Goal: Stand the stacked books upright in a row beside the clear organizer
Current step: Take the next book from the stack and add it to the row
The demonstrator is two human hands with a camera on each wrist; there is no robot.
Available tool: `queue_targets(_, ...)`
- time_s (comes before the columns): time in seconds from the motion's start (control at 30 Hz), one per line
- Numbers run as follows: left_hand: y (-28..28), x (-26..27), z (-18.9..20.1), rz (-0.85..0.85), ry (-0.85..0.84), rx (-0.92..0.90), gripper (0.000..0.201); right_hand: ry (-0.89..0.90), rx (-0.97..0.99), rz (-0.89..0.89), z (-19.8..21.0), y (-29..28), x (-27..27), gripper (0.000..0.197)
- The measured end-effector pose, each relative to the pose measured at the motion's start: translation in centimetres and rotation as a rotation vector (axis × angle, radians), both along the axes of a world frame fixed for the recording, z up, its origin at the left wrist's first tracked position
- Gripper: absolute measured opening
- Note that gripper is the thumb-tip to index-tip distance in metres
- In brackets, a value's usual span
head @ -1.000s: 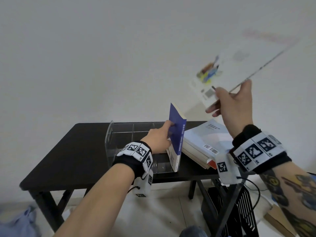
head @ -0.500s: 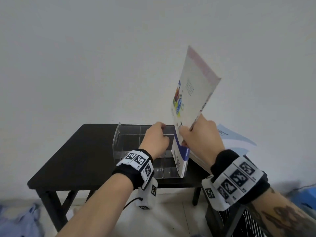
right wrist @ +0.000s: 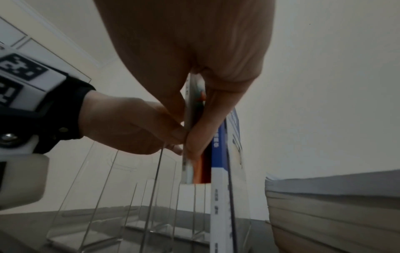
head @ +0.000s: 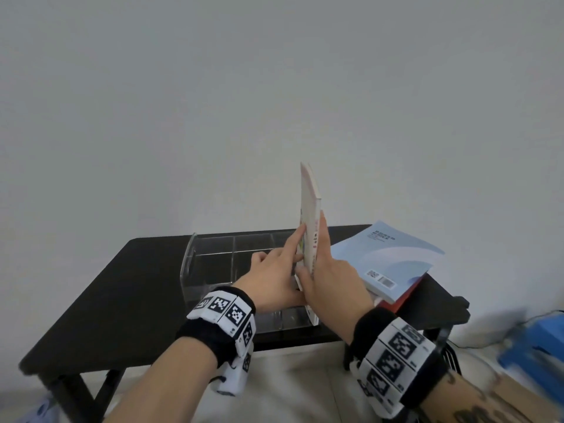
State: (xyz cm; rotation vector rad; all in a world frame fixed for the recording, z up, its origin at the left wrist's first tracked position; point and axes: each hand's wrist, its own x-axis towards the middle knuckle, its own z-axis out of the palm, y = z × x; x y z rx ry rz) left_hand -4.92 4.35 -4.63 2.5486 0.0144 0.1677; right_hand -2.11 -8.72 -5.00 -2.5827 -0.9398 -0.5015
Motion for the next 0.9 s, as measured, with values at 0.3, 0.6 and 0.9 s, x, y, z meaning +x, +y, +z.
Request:
queue_targets(0.3, 0.0, 2.1, -2.1, 0.111, -0.06, 0.11, 0.107, 0.094, 0.142, -0.028, -0.6, -0.6, 0.4, 0.093)
queue_targets(0.6, -0.4, 2.7, -1.5, 0.109, -0.035, 0.349, 0.112, 0.127, 0.148, 0.028, -0.8, -1.3, 0.5, 0.091)
queue_targets(0.9, -0.7, 3.5, -1.0, 0.109, -0.025, 0.505, 0.121, 0.156, 0.321, -0.19, -1.2, -6.0, 5.4, 0.061)
